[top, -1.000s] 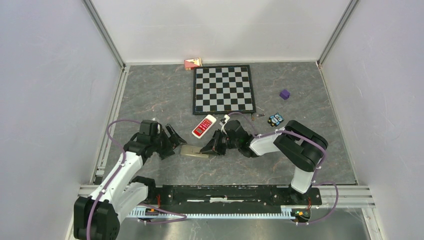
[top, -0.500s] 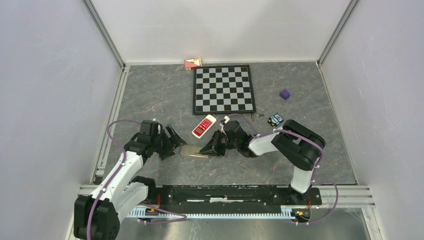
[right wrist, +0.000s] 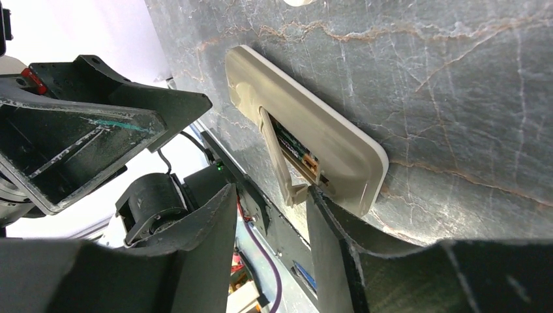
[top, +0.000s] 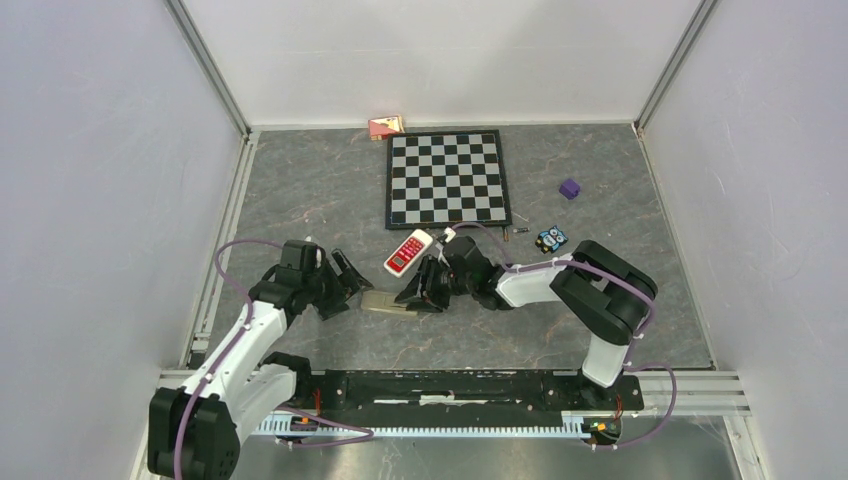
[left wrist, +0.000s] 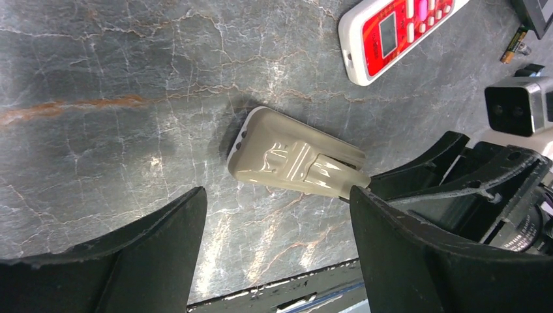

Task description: Load the batteries into the remote control

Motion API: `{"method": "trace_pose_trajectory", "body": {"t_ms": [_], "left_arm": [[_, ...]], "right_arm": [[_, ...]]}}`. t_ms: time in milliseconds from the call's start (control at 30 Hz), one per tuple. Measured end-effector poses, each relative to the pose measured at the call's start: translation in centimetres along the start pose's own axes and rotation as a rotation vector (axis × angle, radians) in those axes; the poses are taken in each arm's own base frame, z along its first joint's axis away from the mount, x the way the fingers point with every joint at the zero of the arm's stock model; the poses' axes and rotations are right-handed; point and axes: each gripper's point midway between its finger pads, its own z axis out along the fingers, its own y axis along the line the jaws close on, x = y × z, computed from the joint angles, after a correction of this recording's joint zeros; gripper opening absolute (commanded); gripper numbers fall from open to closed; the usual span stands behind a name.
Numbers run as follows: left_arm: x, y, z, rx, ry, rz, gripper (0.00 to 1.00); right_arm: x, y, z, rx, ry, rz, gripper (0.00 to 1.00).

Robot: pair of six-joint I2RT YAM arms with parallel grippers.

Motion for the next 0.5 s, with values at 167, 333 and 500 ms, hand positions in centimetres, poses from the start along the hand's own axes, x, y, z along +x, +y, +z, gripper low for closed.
{"method": "trace_pose_trajectory", "body": {"t_ms": [167, 333, 500], "left_arm": [[-0.2, 0.4, 0.2, -0.025, -0.006, -0.003, 0.87], [-0.2, 0.8, 0.5, -0.044, -0.002, -0.006, 0.88], [-0.5, 0.8, 0.6, -0.057, -0.007, -0.007, 0.86]], "right_arm": [[0.0, 0.1, -0.5, 0.014, -0.004, -0.017, 0.53], [0.1, -0.2, -1.2, 0.046, -0.007, -0.032, 0.50], [-0.1, -0.1, -2.0, 0.062, -0.022, -0.073, 0.33]]}}
